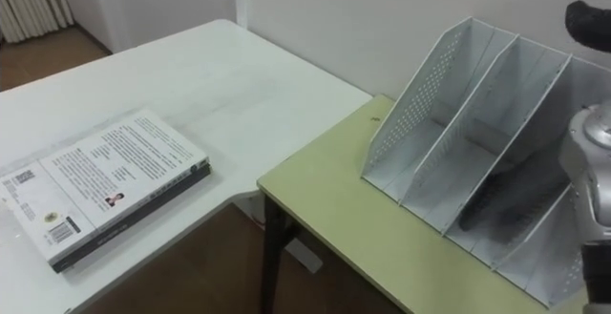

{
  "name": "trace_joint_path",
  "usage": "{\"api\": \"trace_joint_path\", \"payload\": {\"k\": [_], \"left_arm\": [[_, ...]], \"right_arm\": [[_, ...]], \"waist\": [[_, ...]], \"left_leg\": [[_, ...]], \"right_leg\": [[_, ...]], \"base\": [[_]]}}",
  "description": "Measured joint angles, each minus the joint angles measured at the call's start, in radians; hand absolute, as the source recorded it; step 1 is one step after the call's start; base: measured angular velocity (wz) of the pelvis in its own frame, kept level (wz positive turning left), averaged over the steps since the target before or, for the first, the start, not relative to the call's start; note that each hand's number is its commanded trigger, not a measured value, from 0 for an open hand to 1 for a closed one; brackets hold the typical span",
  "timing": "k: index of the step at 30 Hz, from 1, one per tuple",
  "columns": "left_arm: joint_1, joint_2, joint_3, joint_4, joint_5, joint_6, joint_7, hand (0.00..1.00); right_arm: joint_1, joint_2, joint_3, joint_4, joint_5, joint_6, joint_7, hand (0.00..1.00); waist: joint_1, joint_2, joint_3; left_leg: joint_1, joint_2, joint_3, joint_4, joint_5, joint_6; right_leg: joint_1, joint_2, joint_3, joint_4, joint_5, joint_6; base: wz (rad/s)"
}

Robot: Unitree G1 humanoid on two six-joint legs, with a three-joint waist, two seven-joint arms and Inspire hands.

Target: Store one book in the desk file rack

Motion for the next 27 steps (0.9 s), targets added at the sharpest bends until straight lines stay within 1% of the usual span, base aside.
{"api": "trace_joint_path", "payload": {"k": [2, 6, 8, 10, 12, 14, 15, 17, 18, 20, 21, 23, 24, 25, 26, 27], "left_arm": [[0.001, -0.003, 0.003, 0.001, 0.001, -0.002, 0.000, 0.00], [0.004, -0.004, 0.006, 0.002, -0.002, -0.012, 0.005, 0.00], [0.005, -0.004, 0.005, 0.002, -0.002, -0.019, 0.013, 0.00], [0.007, -0.001, -0.009, 0.002, -0.022, -0.022, 0.022, 0.00], [0.004, -0.001, -0.010, 0.005, -0.028, -0.024, 0.022, 0.00], [0.004, 0.001, -0.018, 0.015, -0.041, -0.031, 0.022, 0.00], [0.004, 0.002, -0.021, 0.016, -0.042, -0.033, 0.021, 0.00], [0.004, 0.003, -0.035, 0.022, -0.068, -0.039, 0.020, 0.00], [0.003, 0.003, -0.037, 0.026, -0.078, -0.040, 0.020, 0.00], [-0.013, 0.002, -0.038, 0.053, -0.078, -0.054, 0.018, 0.00], [-0.015, 0.002, -0.038, 0.055, -0.078, -0.054, 0.017, 0.00], [-0.016, 0.003, -0.038, 0.061, -0.077, -0.055, 0.014, 0.00], [-0.019, 0.004, -0.037, 0.062, -0.078, -0.053, 0.010, 0.00], [-0.022, 0.005, -0.037, 0.061, -0.077, -0.052, 0.007, 0.00], [-0.026, 0.008, -0.037, 0.060, -0.077, -0.051, -0.002, 0.00], [-0.029, 0.010, -0.038, 0.060, -0.077, -0.051, -0.010, 0.00]], "right_arm": [[0.000, 0.000, 0.000, -0.093, 0.000, 0.000, 0.003, 0.00], [0.004, 0.004, 0.001, -0.224, -0.003, -0.001, 0.023, 0.00], [0.017, 0.005, 0.014, -0.308, -0.033, -0.004, 0.048, 0.00], [0.029, 0.004, 0.042, -0.359, -0.034, -0.013, 0.077, 0.00], [0.051, 0.005, 0.058, -0.409, -0.037, -0.013, 0.129, 0.00], [0.082, 0.010, 0.083, -0.436, -0.062, -0.018, 0.206, 0.00], [0.094, 0.015, 0.086, -0.448, -0.073, -0.018, 0.227, 0.00], [0.143, 0.032, 0.122, -0.510, -0.074, -0.018, 0.304, 0.00], [0.152, 0.034, 0.136, -0.523, -0.074, -0.018, 0.329, 0.00], [0.186, 0.039, 0.180, -0.561, -0.054, -0.018, 0.448, 0.00], [0.193, 0.040, 0.188, -0.571, -0.040, -0.018, 0.476, 0.00], [0.212, 0.048, 0.229, -0.619, -0.016, -0.015, 0.599, 0.00], [0.215, 0.048, 0.252, -0.631, 0.004, -0.014, 0.667, 0.00], [0.220, 0.048, 0.259, -0.635, 0.009, -0.012, 0.701, 0.00], [0.230, 0.049, 0.273, -0.638, 0.011, -0.007, 0.766, 0.00], [0.235, 0.049, 0.280, -0.638, 0.016, -0.005, 0.797, 0.00]], "waist": [[0.001, 0.004, 0.0005], [0.003, 0.001, 0.0016], [0.007, -0.003, 0.0028], [0.005, -0.003, 0.0024], [0.005, -0.002, 0.0025], [0.002, -0.002, 0.0027], [0.004, -0.001, 0.0029], [0.006, 0.004, 0.0059], [0.006, 0.005, 0.0067], [0.006, 0.005, 0.0069], [0.007, 0.004, 0.0067], [0.013, 0.004, 0.0069], [0.016, 0.002, 0.0057], [0.020, 0.000, 0.0041], [0.032, -0.004, 0.0013], [0.037, -0.007, 0.0000]], "left_leg": [[0.003, 0.001, 0.000, -0.009, 0.000, 0.000], [0.014, 0.005, 0.010, -0.014, 0.000, -0.002], [0.015, 0.008, 0.022, -0.015, -0.001, -0.003], [0.015, 0.009, 0.025, -0.015, -0.002, -0.005], [0.015, 0.009, 0.027, -0.016, -0.002, -0.005], [0.019, 0.009, 0.029, -0.016, -0.002, -0.005], [0.019, 0.009, 0.029, -0.016, -0.002, -0.005], [0.019, 0.010, 0.031, -0.017, -0.002, -0.005], [0.019, 0.010, 0.031, -0.018, -0.002, -0.005], [0.018, 0.011, 0.028, -0.017, -0.002, -0.005], [0.016, 0.012, 0.027, -0.017, -0.002, -0.006], [0.014, 0.013, 0.026, -0.018, -0.004, -0.007], [0.016, 0.013, 0.026, -0.017, -0.004, -0.007], [0.015, 0.013, 0.026, -0.017, -0.003, -0.007], [0.016, 0.014, 0.026, -0.017, -0.003, -0.007], [0.015, 0.014, 0.026, -0.017, -0.003, -0.007]], "right_leg": [[0.001, 0.002, 0.000, -0.001, 0.000, 0.000], [0.002, 0.007, 0.010, -0.001, 0.001, -0.001], [0.001, 0.011, 0.018, -0.001, 0.001, -0.002], [0.002, 0.012, 0.024, -0.003, 0.002, -0.003], [0.002, 0.012, 0.027, -0.003, 0.002, -0.003], [0.005, 0.012, 0.028, -0.003, 0.002, -0.003], [0.005, 0.012, 0.028, -0.002, 0.002, -0.003], [0.004, 0.012, 0.029, -0.002, 0.002, -0.004], [0.004, 0.013, 0.030, -0.002, 0.003, -0.004], [0.003, 0.013, 0.029, -0.001, 0.003, -0.006], [0.003, 0.013, 0.029, -0.001, 0.004, -0.006], [0.001, 0.014, 0.027, -0.002, 0.004, -0.007], [0.001, 0.014, 0.027, -0.002, 0.004, -0.007], [0.001, 0.014, 0.027, -0.002, 0.004, -0.007], [0.001, 0.014, 0.027, -0.002, 0.004, -0.007], [0.001, 0.014, 0.026, -0.002, 0.004, -0.007]], "base": [[0.00], [-0.07], [-0.13], [-0.09], [-0.02], [0.00], [0.00], [0.00], [0.00], [0.00], [0.00], [0.00], [0.00], [0.00], [0.00], [0.00]]}}
